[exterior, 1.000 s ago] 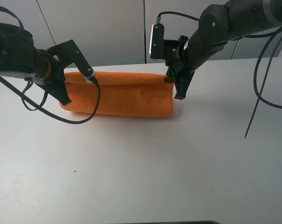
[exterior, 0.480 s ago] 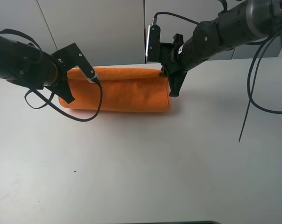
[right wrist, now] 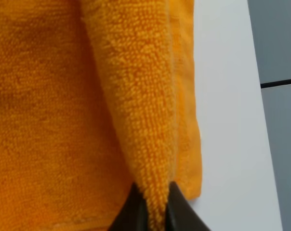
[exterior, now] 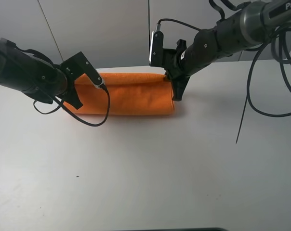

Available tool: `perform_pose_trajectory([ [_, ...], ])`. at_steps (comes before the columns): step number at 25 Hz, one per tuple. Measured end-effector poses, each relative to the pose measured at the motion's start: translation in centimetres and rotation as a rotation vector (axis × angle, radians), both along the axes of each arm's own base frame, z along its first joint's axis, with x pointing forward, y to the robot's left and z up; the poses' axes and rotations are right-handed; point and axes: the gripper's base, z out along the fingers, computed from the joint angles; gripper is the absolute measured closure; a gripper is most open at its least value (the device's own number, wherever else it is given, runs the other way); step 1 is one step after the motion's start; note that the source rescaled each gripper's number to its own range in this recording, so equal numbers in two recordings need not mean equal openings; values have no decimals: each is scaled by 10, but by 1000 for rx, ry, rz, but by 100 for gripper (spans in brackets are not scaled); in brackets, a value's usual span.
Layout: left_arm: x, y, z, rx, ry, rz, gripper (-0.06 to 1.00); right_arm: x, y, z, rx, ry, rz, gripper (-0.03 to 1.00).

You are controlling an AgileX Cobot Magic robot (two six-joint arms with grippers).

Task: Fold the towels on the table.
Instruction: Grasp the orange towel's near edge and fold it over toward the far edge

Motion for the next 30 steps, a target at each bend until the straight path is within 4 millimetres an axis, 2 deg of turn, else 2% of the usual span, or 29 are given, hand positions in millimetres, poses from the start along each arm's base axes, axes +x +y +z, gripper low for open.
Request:
perform_pose_trajectory([
  [5, 7, 3, -9, -3, 7, 20, 94, 1, 0, -12, -8, 16, 0, 97],
  [17, 26, -2, -11, -33, -23, 31, 94, 7, -7, -15, 5, -6, -25, 97],
  [23, 29, -3, -25, -23, 3, 32, 94, 9, -10, -16, 9, -10, -34, 97],
  [30, 32, -7, -28, -37, 14, 14, 94, 11, -14, -36, -4, 21, -48, 97],
])
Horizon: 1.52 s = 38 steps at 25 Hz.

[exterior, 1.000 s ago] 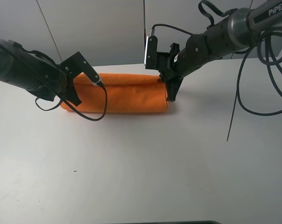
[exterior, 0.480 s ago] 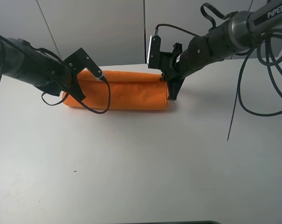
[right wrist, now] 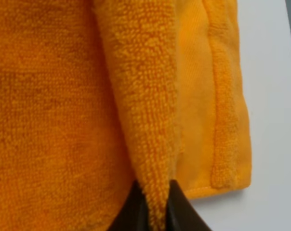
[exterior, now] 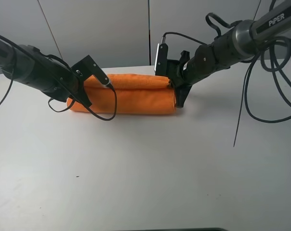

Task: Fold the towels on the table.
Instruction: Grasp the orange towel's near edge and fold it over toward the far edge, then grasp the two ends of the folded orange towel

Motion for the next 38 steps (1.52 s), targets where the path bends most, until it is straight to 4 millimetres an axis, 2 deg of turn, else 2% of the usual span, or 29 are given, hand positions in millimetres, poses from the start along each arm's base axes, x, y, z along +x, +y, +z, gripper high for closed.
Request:
perform_pose_trajectory([
  [5, 0, 0, 0, -5, -1, 5, 94, 1, 0, 0, 3, -7, 0, 96],
  [6, 0, 0, 0, -3, -3, 7, 94, 1, 0, 1, 7, -15, 0, 94],
  [7, 0, 1, 1, 3, -9, 14, 91, 2, 1, 1, 11, -23, -1, 89],
  [9, 1, 6, 3, 29, -33, 49, 82, 4, 0, 3, 24, -43, -11, 70],
  [11, 2, 14, 7, 63, -68, 110, 64, 8, -5, 5, 47, -64, -40, 43],
  [13, 4, 21, 12, 96, -110, 163, 34, 10, -6, 6, 61, -81, -50, 12],
  [14, 5, 22, 14, 106, -124, 176, 17, 10, -5, 6, 64, -86, -51, 3],
  [15, 6, 22, 16, 103, -134, 184, 4, 10, -5, 6, 66, -86, -53, 0],
  [17, 9, 21, 19, 102, -149, 189, -2, 10, -5, 6, 70, -85, -58, -3],
  [21, 11, 22, 23, 113, -172, 205, -4, 10, -5, 9, 88, -84, -80, -3],
  [23, 11, 24, 25, 135, -190, 224, -4, 11, -5, 18, 117, -95, -105, -3],
  [27, 9, 25, 29, 128, -186, 248, -4, 7, -6, 50, 243, -58, -235, -3],
  [29, 6, 24, 36, 40, -154, 274, -4, 2, -7, 63, 311, -2, -301, -3],
  [33, -1, 23, 56, -197, -31, 292, -4, -2, -20, 75, 424, 138, -444, -3],
  [38, -5, 40, 74, -419, 89, 331, -4, -4, -38, 83, 510, 365, -580, -3],
])
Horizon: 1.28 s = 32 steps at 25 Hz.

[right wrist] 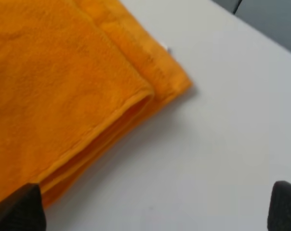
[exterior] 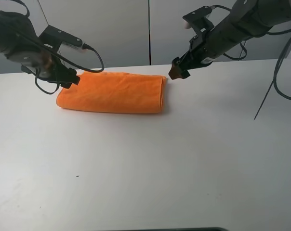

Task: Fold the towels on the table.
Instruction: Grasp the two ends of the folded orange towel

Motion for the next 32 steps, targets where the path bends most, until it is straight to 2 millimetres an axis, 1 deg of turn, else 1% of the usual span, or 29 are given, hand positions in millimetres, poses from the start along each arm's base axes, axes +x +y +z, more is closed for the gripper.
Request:
perform_pose_trajectory([
  [2, -1, 13, 3, -39, 42, 9, -4, 0, -2, 3, 39, 68, -38, -3],
  [5, -2, 37, -1, -133, 126, 67, -4, 2, -2, 9, 83, 113, -97, -3],
  [8, -2, 57, -3, -224, 184, 83, -4, 3, 0, 15, 118, 156, -134, -3],
  [12, 4, 71, 4, -315, 192, 45, -4, 5, 4, 23, 179, 222, -179, -3],
  [14, 6, 75, 8, -327, 189, 9, -4, 6, 8, 21, 222, 265, -199, -3],
  [17, 8, 78, 10, -328, 190, -33, -4, 6, 12, 12, 265, 324, -219, -3],
  [20, 11, 76, -1, -352, 219, -46, -4, 7, 13, 4, 274, 355, -228, -3],
  [23, 15, 73, -18, -391, 259, -34, -4, 8, 14, 0, 277, 367, -233, -3],
  [27, 24, 74, -37, -387, 247, -20, -4, 8, 15, -4, 292, 383, -244, -3],
  [29, 28, 75, -41, -379, 212, -13, -4, 9, 15, -12, 287, 397, -251, -3],
  [32, 33, 77, -41, -365, 152, -7, -4, 10, 16, -24, 281, 422, -259, -3],
])
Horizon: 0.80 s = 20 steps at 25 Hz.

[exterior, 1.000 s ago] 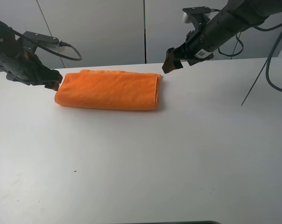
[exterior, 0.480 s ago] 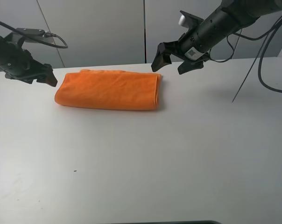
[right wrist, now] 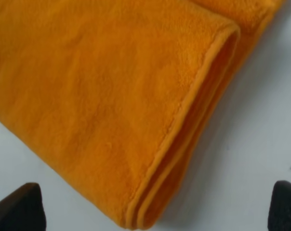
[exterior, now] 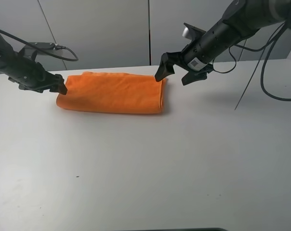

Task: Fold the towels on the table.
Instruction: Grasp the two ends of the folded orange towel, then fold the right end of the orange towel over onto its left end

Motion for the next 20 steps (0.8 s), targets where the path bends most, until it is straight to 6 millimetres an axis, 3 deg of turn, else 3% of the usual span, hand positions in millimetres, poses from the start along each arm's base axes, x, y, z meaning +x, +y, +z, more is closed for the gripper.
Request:
perform_pose_trajectory([
  [5, 6, 2, -5, 17, -52, 18, -4, 4, -1, -10, -9, -14, -24, -3],
  [12, 5, 2, -35, 10, 26, 22, -5, 6, -1, -11, -14, -30, -30, -3],
  [20, -3, -22, -43, -26, 136, -38, -5, 6, -1, -11, -17, -34, -32, -3],
])
